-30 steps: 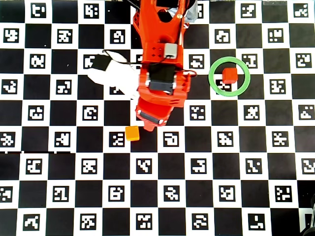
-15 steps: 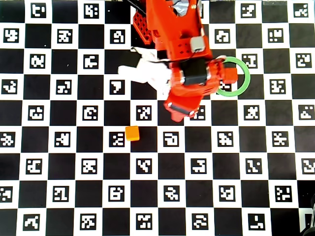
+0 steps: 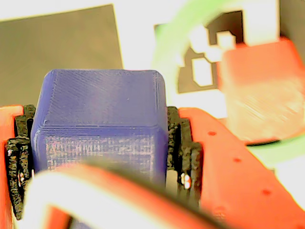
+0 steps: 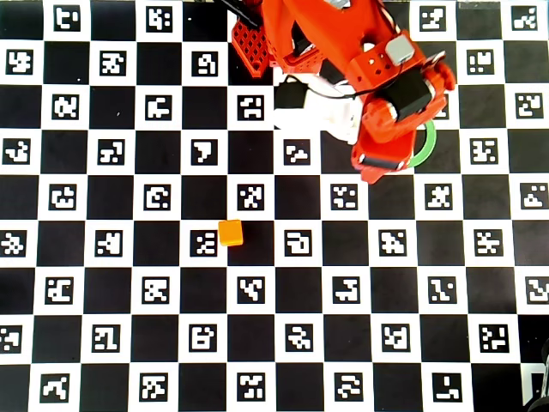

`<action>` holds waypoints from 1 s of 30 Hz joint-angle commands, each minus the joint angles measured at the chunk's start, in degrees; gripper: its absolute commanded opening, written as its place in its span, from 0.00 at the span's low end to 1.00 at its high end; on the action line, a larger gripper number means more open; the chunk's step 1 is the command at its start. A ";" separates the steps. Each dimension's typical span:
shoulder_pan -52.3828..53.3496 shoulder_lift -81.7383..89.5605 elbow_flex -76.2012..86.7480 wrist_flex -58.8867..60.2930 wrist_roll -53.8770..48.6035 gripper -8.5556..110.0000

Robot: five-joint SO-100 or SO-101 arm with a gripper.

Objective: Grab the red cube then put it in the green circle then put the blue cube on top and finally the orange cube on top

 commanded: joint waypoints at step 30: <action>-12.92 5.98 11.87 -14.85 11.87 0.09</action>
